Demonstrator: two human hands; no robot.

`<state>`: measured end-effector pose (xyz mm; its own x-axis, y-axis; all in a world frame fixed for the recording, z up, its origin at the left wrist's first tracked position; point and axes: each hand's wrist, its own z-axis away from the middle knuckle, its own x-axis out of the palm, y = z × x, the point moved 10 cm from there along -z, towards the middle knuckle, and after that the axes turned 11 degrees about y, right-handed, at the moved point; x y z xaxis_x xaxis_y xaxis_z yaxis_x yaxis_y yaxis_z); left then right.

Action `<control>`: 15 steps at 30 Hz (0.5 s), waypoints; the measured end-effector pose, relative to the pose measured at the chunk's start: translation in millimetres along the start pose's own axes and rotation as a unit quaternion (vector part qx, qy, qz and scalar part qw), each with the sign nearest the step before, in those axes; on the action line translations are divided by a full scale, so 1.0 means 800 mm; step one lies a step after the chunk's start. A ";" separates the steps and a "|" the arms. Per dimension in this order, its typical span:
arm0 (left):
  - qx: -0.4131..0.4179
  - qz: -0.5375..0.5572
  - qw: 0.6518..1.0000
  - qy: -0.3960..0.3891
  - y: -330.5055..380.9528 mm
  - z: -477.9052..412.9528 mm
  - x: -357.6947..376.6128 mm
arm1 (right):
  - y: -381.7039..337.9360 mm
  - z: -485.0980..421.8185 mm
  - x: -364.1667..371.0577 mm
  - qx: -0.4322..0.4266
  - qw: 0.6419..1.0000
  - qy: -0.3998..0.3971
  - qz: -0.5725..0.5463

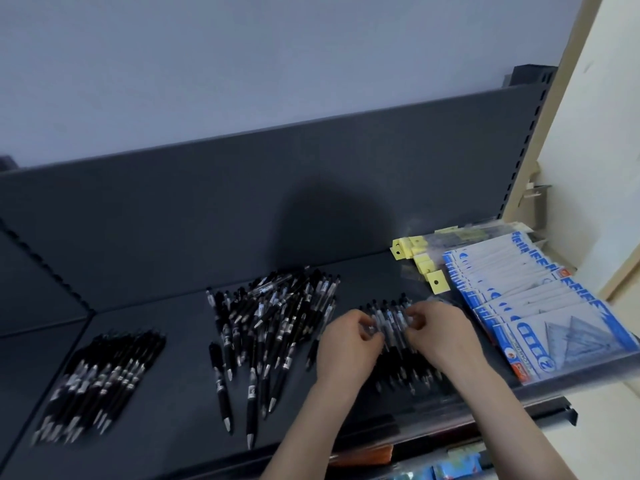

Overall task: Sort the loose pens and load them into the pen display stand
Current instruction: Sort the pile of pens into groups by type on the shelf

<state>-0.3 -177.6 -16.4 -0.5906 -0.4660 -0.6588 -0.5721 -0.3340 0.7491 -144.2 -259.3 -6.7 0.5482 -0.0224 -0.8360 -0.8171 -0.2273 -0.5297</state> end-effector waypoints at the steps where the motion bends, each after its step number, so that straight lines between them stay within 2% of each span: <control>1: -0.002 0.008 1.000 0.001 -0.003 0.002 -0.005 | -0.005 0.001 -0.002 -0.004 1.000 0.008 -0.005; 5: -0.014 0.037 0.999 0.016 -0.026 0.014 -0.033 | -0.034 0.012 0.004 -0.020 0.999 0.019 -0.045; 9: -0.030 0.054 0.996 0.059 -0.054 0.020 -0.077 | -0.083 0.030 0.040 -0.061 0.996 -0.024 -0.058; 15: -0.041 0.053 0.989 0.129 -0.089 0.020 -0.161 | -0.127 0.040 0.089 -0.070 0.996 -0.049 -0.011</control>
<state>107.4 -80.7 14.1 -0.4738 -0.6924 -0.5441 -0.4608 -0.3316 0.8232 -28.2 -206.7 -16.9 0.5405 0.0778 -0.8377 -0.7685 -0.3595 -0.5292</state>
